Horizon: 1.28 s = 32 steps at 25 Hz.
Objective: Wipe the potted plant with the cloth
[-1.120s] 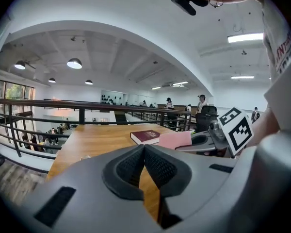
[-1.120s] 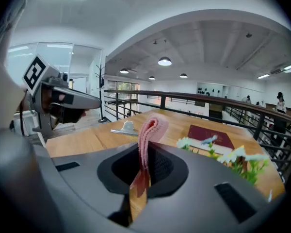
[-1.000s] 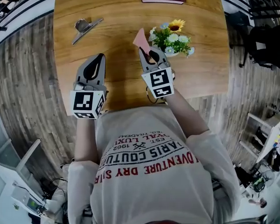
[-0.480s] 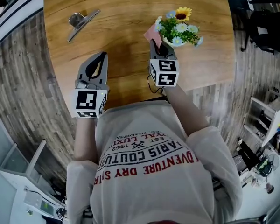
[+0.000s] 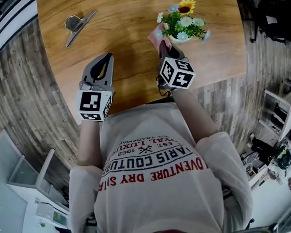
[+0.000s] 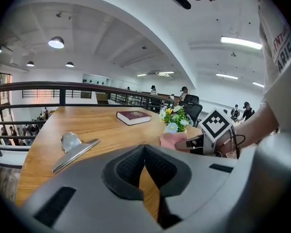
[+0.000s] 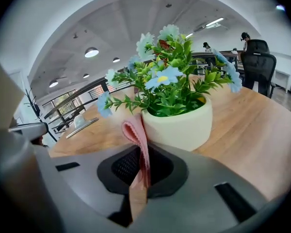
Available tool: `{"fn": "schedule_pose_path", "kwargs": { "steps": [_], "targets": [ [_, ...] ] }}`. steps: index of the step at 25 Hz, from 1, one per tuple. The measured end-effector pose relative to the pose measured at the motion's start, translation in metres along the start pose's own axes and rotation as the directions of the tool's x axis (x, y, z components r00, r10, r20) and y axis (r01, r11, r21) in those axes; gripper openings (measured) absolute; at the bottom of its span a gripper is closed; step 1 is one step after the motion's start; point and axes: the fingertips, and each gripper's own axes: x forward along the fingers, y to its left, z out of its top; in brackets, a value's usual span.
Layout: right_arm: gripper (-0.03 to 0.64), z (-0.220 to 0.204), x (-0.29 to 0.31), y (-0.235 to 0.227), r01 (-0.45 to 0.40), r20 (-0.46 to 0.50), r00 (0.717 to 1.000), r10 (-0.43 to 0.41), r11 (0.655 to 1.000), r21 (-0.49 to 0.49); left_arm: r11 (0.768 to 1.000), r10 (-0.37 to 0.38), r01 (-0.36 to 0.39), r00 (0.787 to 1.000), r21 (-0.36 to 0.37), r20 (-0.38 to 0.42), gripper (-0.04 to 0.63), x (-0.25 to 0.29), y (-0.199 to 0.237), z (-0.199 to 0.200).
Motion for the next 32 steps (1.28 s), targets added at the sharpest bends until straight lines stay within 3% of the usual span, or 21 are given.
{"fn": "schedule_pose_path", "kwargs": {
  "steps": [6,13,20,21,23,28,32],
  "targets": [
    [0.037,-0.010,-0.008,-0.016,0.014,-0.018,1.000,-0.014,1.000,0.009,1.000,-0.017,0.017,1.000,0.007,-0.012,0.016,0.009,-0.007,-0.001],
    [0.037,-0.018,-0.022,-0.037,0.022,-0.037,0.999,-0.024,0.998,-0.051,0.999,-0.052,0.052,0.998,0.005,-0.042,0.015,0.023,-0.028,-0.012],
    [0.037,-0.018,-0.044,-0.090,0.086,-0.060,0.994,-0.093,0.991,-0.101,0.980,-0.198,0.198,0.979,-0.014,-0.045,0.020,0.058,-0.080,-0.020],
    [0.037,-0.016,-0.046,-0.099,0.095,-0.061,0.993,-0.102,0.990,-0.109,0.975,-0.220,0.220,0.975,-0.012,-0.038,0.048,0.066,-0.089,-0.019],
    [0.037,-0.011,-0.049,-0.117,0.107,-0.060,0.992,-0.115,0.986,-0.125,0.965,-0.262,0.262,0.965,-0.007,-0.032,0.245,0.081,-0.106,-0.019],
    [0.037,0.005,-0.047,-0.150,0.110,-0.059,0.991,-0.121,0.980,-0.163,0.950,-0.288,0.294,0.955,0.105,-0.069,0.373,0.118,-0.132,-0.022],
    [0.037,0.021,-0.040,-0.166,0.092,-0.057,0.993,-0.106,0.973,-0.213,0.929,-0.305,0.309,0.951,0.203,-0.049,0.447,0.143,-0.140,-0.012]
  ]
}}
